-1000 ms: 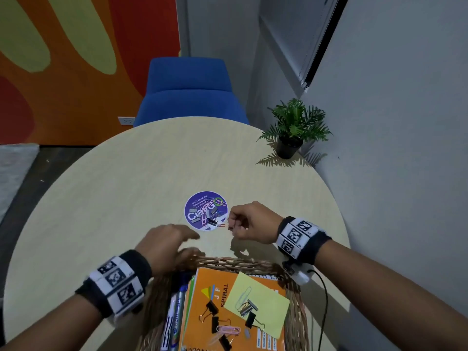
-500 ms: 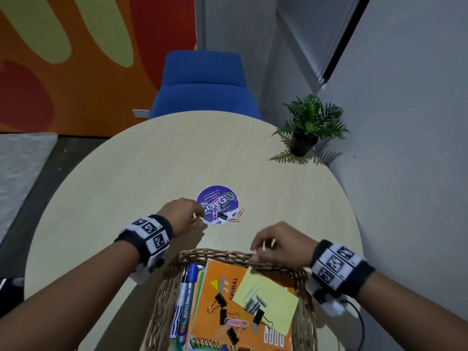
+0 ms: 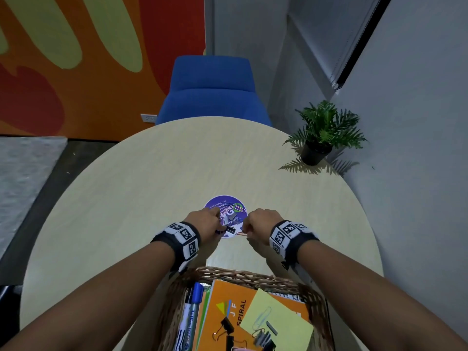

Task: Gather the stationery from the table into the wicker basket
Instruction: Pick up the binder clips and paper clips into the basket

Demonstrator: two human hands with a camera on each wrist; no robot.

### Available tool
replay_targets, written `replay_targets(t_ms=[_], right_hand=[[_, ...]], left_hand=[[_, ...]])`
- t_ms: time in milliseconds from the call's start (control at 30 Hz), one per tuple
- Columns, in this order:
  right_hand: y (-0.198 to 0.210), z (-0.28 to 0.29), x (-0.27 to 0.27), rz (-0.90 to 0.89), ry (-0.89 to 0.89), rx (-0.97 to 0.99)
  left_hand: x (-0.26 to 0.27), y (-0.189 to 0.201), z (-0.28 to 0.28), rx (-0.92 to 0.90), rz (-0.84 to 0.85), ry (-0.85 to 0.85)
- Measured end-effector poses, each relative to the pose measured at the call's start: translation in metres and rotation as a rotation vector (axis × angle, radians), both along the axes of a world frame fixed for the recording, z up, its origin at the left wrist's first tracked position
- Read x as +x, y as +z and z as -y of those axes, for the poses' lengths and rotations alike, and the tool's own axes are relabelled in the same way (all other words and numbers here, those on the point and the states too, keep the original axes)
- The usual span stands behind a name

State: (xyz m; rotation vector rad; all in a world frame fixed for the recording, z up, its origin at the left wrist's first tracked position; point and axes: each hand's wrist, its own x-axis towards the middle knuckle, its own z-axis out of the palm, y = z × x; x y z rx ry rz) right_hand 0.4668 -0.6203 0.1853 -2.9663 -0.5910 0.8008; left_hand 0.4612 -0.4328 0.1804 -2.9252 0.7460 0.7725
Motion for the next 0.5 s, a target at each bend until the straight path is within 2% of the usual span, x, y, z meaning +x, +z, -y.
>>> replay_targets(t_ms=[167,300,500], right_hand=[[-0.009,-0.004,0.004,-0.008,-0.017,-0.009],[-0.017,-0.008,0.004,-0.007,-0.074,0.014],[-0.022,-0.008,0.000,0.034,-0.074,-0.024]], left_hand=[[-0.002,-0.006,0.001,-0.083,0.001,0.139],[0.003,-0.010,-0.004,-0.113,-0.041,0.103],[0.005,-0.013,0.004,-0.092,0.045,0.059]])
